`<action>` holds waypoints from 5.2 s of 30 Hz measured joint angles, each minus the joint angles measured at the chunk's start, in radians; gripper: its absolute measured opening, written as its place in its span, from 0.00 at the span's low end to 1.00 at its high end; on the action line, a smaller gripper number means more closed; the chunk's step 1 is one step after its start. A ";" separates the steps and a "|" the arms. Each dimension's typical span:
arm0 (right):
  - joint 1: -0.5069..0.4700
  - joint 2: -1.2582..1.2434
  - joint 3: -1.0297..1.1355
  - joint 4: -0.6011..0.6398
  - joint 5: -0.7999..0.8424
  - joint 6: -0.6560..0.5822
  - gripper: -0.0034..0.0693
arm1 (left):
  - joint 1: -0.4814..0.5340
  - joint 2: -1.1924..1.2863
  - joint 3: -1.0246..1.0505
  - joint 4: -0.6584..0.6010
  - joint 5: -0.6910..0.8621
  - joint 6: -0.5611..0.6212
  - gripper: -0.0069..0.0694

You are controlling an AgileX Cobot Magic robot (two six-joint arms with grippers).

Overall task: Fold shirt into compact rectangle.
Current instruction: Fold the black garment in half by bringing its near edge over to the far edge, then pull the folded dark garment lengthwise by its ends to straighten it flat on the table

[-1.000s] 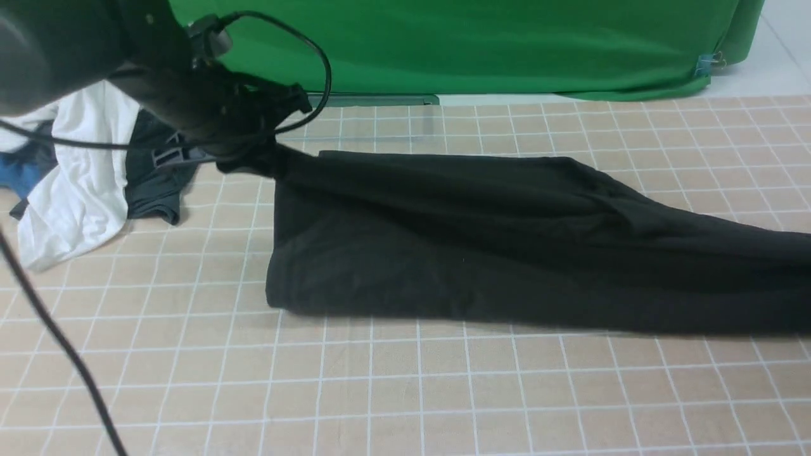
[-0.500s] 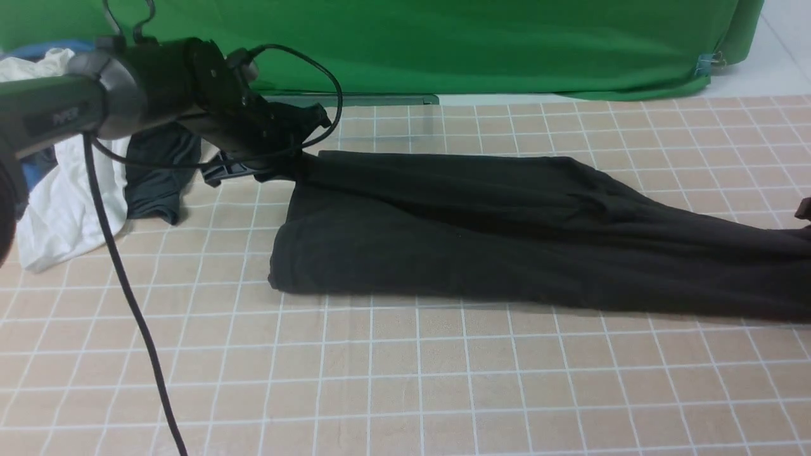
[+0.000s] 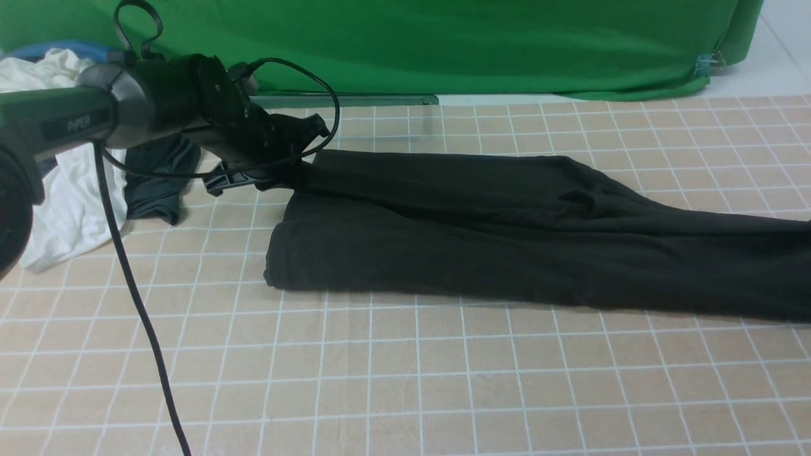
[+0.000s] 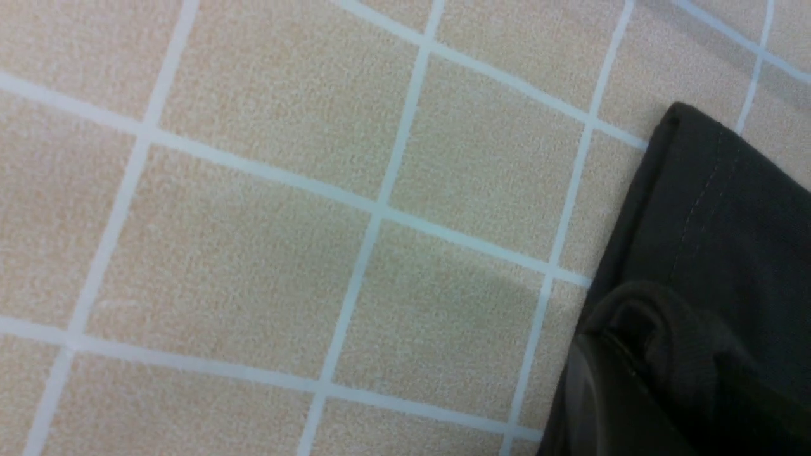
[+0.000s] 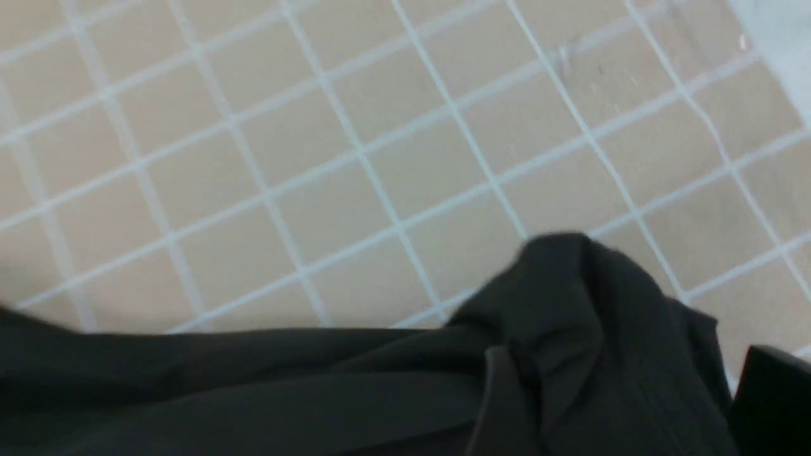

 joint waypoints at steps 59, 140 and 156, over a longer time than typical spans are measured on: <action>0.417 0.529 -0.498 0.033 -0.067 -0.081 0.13 | 0.001 0.012 -0.162 -0.021 0.027 0.009 0.13; 0.402 0.435 -0.902 0.168 0.663 -0.373 0.08 | 0.003 0.005 -0.149 -0.028 0.704 0.138 0.50; 0.392 0.197 -0.493 0.168 0.665 -0.380 0.08 | 0.003 -0.176 0.214 -0.003 0.675 0.208 0.11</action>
